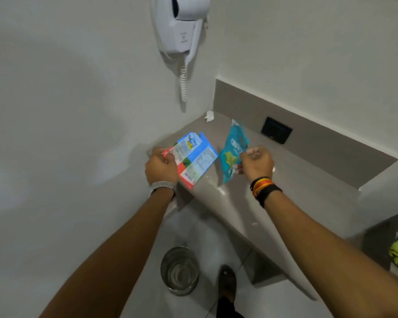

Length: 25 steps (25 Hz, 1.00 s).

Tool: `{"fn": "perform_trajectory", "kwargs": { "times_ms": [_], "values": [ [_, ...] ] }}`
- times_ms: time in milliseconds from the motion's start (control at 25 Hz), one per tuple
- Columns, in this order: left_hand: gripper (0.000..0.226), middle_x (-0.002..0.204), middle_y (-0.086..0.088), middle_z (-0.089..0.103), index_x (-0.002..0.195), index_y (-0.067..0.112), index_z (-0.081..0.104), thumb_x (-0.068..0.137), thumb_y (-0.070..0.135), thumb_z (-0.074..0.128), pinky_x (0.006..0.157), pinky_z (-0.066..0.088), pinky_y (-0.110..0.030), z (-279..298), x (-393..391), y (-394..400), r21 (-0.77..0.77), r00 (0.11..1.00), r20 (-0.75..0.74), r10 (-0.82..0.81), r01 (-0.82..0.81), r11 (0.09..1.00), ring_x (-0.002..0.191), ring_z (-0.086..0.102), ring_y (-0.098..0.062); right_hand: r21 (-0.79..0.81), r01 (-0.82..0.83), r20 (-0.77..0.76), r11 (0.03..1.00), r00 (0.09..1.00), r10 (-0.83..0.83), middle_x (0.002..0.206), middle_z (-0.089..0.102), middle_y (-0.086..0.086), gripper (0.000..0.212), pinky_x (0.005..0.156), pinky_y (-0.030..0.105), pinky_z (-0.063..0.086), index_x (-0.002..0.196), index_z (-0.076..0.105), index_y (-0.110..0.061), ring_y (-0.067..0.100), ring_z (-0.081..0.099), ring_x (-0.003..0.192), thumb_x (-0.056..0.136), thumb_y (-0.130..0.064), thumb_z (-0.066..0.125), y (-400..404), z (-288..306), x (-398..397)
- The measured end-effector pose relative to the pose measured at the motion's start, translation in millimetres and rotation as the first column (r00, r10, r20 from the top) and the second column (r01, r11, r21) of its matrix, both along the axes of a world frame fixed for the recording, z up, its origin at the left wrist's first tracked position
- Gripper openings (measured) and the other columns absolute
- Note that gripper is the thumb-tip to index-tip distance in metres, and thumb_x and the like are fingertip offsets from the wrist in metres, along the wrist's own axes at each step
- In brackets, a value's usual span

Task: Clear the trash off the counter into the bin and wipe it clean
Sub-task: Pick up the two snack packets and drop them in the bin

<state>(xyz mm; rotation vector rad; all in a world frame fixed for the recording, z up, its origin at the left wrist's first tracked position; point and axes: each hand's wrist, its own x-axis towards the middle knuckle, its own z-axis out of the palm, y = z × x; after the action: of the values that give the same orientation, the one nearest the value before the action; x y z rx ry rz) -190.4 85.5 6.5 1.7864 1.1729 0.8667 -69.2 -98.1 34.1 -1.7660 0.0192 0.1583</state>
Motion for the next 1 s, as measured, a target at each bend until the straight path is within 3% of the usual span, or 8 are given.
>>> {"fn": "perform_trajectory", "kwargs": {
  "times_ms": [120,360,440,520,640,800,920,1000],
  "values": [
    [0.017,0.088,-0.019,0.074,0.096,0.019,0.071,0.088,0.025,0.057,0.076,0.059,-0.042,-26,-86,19,-0.055,0.993,-0.025,0.119,-0.120,0.991,0.084,0.070,-0.039,-0.022,-0.120,-0.030,0.993,0.992,0.119,0.058,0.067,0.014,0.019,0.054,0.056,0.061,0.074,0.049,-0.022,0.041,0.071,0.054,0.081,-0.008,0.060,16,-30,-77],
    [0.006,0.075,-0.006,0.074,0.080,0.030,0.065,0.083,0.029,0.061,0.062,0.064,-0.048,-135,-188,16,-0.259,0.955,-0.214,0.205,-0.258,0.931,0.065,0.072,-0.030,-0.372,-0.346,-0.121,0.861,0.938,0.324,0.087,0.072,0.005,0.016,0.065,0.045,0.063,0.088,0.052,-0.034,0.026,0.073,0.070,0.084,-0.019,0.057,43,-139,-140],
    [0.011,0.072,-0.004,0.074,0.075,0.034,0.063,0.084,0.028,0.061,0.060,0.064,-0.048,-193,-207,4,-0.331,0.927,-0.298,0.228,-0.324,0.886,0.061,0.072,-0.028,-0.505,-0.403,-0.166,0.763,0.913,0.372,0.098,0.072,0.011,0.018,0.074,0.036,0.060,0.106,0.062,-0.019,0.031,0.070,0.084,0.090,-0.015,0.054,48,-198,-148],
    [0.019,0.070,-0.004,0.073,0.072,0.035,0.062,0.087,0.024,0.060,0.063,0.064,-0.046,-246,-219,-11,-0.376,0.895,-0.369,0.252,-0.391,0.840,0.061,0.072,-0.028,-0.571,-0.446,-0.232,0.689,0.893,0.386,0.098,0.071,0.016,0.020,0.076,0.030,0.052,0.105,0.067,-0.009,0.035,0.067,0.091,0.091,-0.011,0.052,47,-259,-151],
    [0.020,0.066,-0.001,0.070,0.080,0.030,0.067,0.092,0.019,0.057,0.061,0.064,-0.043,-334,-222,-29,-0.398,0.852,-0.464,0.241,-0.444,0.803,0.058,0.071,-0.027,-0.605,-0.448,-0.305,0.658,0.894,0.328,0.097,0.073,0.018,0.021,0.078,0.036,0.056,0.103,0.070,-0.008,0.038,0.069,0.092,0.092,-0.012,0.052,34,-353,-152],
    [0.017,0.074,-0.003,0.073,0.090,0.024,0.074,0.093,0.020,0.057,0.057,0.061,-0.033,-433,-206,-43,-0.411,0.819,-0.544,0.181,-0.448,0.794,0.061,0.071,-0.024,-0.560,-0.517,-0.393,0.648,0.854,0.342,0.104,0.072,0.013,0.025,0.080,0.031,0.057,0.114,0.067,-0.005,0.028,0.070,0.094,0.100,-0.016,0.049,19,-452,-155],
    [0.015,0.078,-0.006,0.076,0.089,0.025,0.075,0.090,0.019,0.061,0.063,0.065,-0.041,-493,-184,-44,-0.457,0.836,-0.523,0.165,-0.439,0.773,0.063,0.073,-0.026,-0.540,-0.599,-0.435,0.591,0.800,0.413,0.109,0.072,0.015,0.028,0.086,0.039,0.060,0.118,0.066,-0.005,0.031,0.070,0.100,0.101,-0.016,0.046,26,-507,-157],
    [0.013,0.089,-0.007,0.078,0.098,0.021,0.075,0.090,0.021,0.064,0.076,0.062,-0.034,-525,-171,-44,-0.470,0.844,-0.510,0.165,-0.434,0.769,0.071,0.072,-0.023,-0.530,-0.670,-0.507,0.520,0.741,0.440,0.114,0.071,0.016,0.030,0.089,0.044,0.060,0.123,0.063,-0.008,0.034,0.069,0.104,0.100,-0.015,0.046,34,-540,-157]
  ]
}}
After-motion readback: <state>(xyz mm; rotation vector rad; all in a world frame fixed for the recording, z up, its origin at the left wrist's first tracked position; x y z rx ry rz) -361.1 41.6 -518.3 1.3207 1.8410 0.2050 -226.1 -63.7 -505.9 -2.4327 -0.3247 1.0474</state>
